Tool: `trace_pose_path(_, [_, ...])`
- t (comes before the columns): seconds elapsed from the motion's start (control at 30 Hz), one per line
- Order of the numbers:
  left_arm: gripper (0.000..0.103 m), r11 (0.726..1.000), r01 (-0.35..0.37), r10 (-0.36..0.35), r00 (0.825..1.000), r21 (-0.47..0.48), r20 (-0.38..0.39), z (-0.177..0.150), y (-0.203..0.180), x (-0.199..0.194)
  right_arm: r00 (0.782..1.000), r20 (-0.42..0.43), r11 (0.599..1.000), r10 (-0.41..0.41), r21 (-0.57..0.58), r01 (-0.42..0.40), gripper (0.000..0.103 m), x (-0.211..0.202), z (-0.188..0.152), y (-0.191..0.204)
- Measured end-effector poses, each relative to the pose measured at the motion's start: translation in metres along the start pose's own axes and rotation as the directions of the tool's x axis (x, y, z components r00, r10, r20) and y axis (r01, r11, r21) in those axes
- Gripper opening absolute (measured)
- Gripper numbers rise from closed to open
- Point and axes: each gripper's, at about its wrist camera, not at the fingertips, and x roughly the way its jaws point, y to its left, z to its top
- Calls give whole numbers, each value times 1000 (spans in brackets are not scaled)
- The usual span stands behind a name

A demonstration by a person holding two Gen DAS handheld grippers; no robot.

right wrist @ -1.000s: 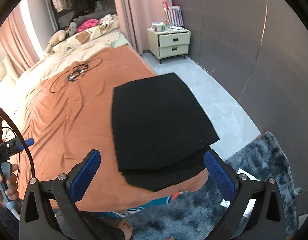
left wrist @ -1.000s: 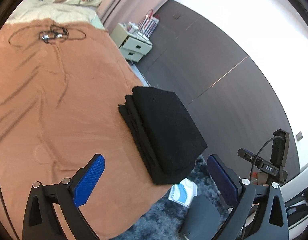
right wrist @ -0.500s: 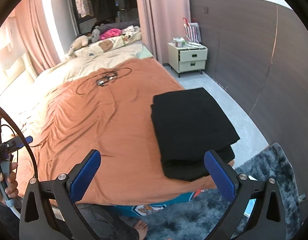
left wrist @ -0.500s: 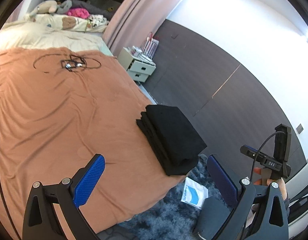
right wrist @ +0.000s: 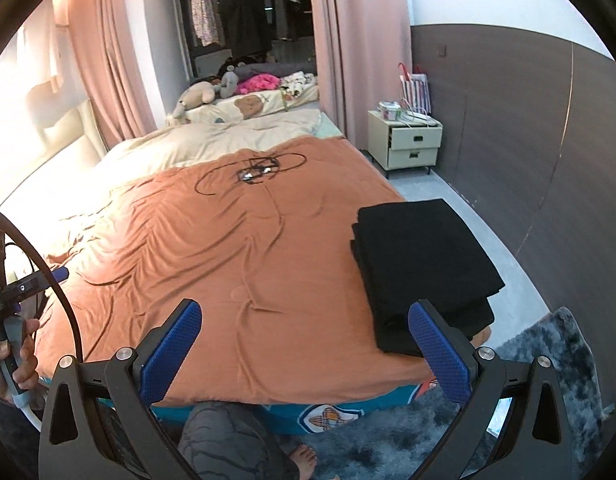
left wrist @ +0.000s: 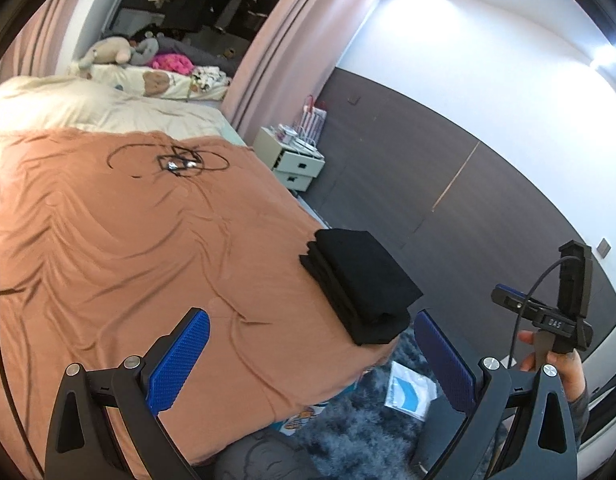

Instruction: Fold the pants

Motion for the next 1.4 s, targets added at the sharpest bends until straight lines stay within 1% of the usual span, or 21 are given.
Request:
trace_pose_path(0.3, [103, 997, -71, 69, 996, 24, 61, -23, 11, -45, 998, 61, 1000, -3, -24, 4, 103, -18, -39, 28])
trace_pose_path(0.57, [103, 990, -137, 132, 985, 41, 107, -47, 21, -78, 995, 98, 999, 34, -14, -33, 103, -20, -74, 46])
trace_pose_path(0.67, [103, 985, -167, 161, 979, 45, 122, -57, 26, -89, 993, 113, 1000, 28, -15, -27, 103, -22, -88, 51])
trace_pose_path(0.73, [103, 981, -191, 184, 974, 40, 135, -64, 30, -97, 992, 120, 999, 39, -9, -38, 103, -20, -94, 56])
trace_pose_path(0.9, [103, 969, -242, 231, 959, 48, 161, -82, 37, -112, 990, 139, 1000, 21, -12, -19, 103, -19, -116, 70])
trace_pose_path(1.13, [103, 954, -292, 278, 945, 61, 175, -105, 43, -127, 989, 149, 1000, 14, -19, -12, 103, -16, -138, 86])
trace_pose_path(1.23, [103, 947, -311, 295, 939, 76, 175, -114, 44, -131, 988, 153, 1000, 30, 1, -30, 103, -14, -148, 89])
trace_pose_path(1.4, [103, 937, -339, 322, 932, 84, 165, -128, 47, -134, 990, 137, 999, 46, 22, -50, 103, -9, -162, 91])
